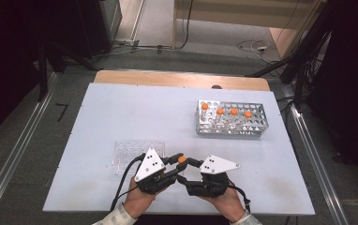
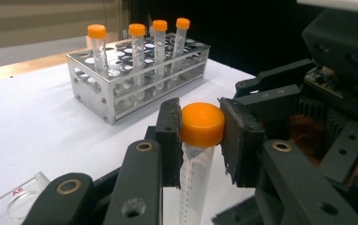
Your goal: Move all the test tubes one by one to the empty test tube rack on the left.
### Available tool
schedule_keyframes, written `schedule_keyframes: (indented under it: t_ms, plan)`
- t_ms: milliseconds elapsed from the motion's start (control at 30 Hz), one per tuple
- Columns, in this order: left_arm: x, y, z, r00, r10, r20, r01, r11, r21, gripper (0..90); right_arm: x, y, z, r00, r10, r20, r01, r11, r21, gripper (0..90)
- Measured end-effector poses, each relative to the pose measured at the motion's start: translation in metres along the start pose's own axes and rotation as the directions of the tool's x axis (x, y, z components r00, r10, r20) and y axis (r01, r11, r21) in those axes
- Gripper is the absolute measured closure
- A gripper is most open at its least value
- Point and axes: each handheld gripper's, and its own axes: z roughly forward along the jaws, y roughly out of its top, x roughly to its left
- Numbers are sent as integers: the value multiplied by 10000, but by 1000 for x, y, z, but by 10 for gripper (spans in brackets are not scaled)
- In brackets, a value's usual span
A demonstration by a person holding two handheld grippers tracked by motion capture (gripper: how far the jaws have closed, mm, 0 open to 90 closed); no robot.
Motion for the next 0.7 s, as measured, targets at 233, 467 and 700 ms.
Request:
schedule_keyframes:
  t_ms: [233,467,700]
  plan:
    - [3,8,-10,9999,-123,-24,123,9997,-234,702,-1,-2,-4,9998,29,-194,-31,10000,-73,187]
    - [9,13,-23,9996,-210,-177,205,9993,-305,702,-12,-7,-6,9993,323,181,-325,9994,100,173]
    - [19,18,-38,9983,-381,-438,356,9978,-556,702,-21,-10,-9,9973,603,430,-606,9981,72,180]
